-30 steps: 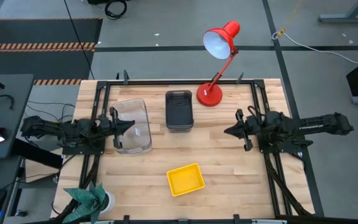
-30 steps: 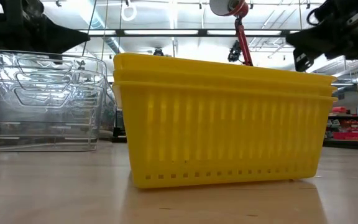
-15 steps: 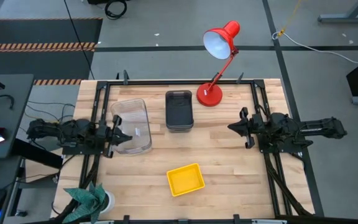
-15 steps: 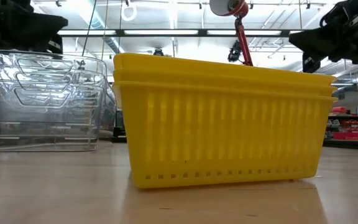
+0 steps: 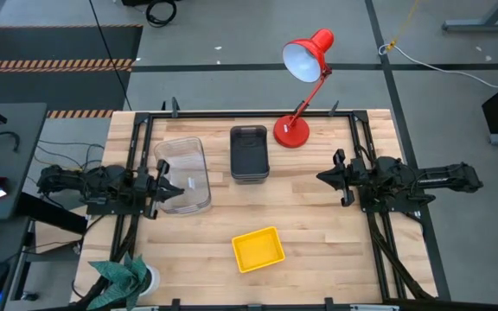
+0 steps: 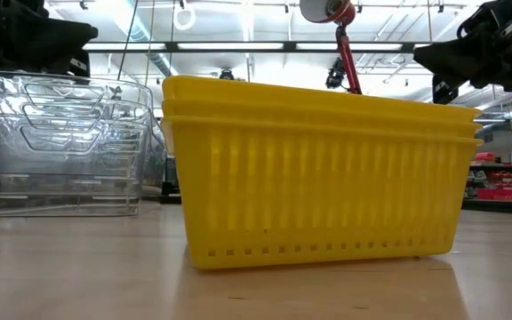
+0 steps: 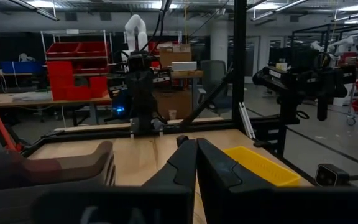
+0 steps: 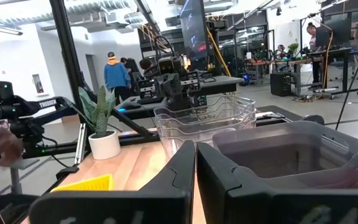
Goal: Stack baskets by color
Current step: Return to Home Position
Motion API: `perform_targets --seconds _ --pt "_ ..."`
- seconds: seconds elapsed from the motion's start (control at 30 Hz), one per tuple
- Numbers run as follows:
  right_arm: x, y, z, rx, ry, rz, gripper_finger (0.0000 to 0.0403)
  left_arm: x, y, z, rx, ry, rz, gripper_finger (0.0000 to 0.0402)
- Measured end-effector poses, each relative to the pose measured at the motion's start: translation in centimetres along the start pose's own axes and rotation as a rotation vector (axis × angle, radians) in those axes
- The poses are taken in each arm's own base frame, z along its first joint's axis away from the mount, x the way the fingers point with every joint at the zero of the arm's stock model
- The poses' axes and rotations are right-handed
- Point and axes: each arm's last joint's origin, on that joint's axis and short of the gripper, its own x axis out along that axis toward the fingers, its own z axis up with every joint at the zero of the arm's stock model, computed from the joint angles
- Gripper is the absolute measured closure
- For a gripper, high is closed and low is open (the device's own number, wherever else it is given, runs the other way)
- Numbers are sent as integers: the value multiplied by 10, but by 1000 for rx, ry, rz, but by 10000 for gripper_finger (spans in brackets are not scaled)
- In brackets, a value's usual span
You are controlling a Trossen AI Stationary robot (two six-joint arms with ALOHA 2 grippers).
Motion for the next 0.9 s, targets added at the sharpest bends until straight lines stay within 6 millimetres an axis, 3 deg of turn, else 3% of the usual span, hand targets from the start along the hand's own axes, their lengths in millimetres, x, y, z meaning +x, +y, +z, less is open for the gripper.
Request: perform_targets --seconds 0.9 --pt "0 0 0 -1 0 0 380 0 0 0 0 0 0 382"
